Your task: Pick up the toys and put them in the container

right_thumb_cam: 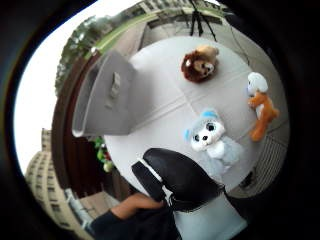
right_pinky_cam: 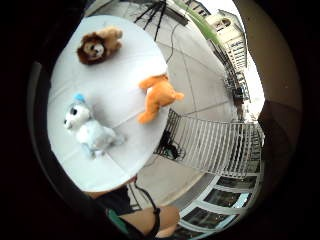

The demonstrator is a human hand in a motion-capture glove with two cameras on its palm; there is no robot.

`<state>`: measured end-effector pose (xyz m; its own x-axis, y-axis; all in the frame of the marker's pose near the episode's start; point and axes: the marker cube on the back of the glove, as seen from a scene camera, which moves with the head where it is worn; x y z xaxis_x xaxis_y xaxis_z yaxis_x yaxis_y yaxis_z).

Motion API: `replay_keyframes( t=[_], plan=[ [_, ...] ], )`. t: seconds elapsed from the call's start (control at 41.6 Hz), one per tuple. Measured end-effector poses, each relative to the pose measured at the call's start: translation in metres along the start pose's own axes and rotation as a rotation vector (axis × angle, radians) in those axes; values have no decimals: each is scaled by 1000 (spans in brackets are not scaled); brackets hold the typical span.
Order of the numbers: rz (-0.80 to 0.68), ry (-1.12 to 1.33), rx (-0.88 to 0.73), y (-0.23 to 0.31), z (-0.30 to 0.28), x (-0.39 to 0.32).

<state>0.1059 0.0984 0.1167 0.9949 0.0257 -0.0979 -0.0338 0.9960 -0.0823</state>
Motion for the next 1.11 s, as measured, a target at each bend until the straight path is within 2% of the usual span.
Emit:
replay_keyframes(
  t=[0.072, 0.168, 0.24, 0.385, 0.529, 0.673, 0.89, 1.106],
  plan=[
    [56, 13, -32, 1, 25, 0],
    [-76, 10, -50, 5, 52, 8],
    [-27, 7, -54, 7, 69, 7],
    [-107, 7, -91, 15, 108, 10],
    [-62, -14, -102, 28, 131, 7],
    [2, -76, -236, 38, 141, 7],
    [-7, -200, -347, 35, 147, 8],
    [-27, -121, -238, 39, 129, -2]
  ],
)
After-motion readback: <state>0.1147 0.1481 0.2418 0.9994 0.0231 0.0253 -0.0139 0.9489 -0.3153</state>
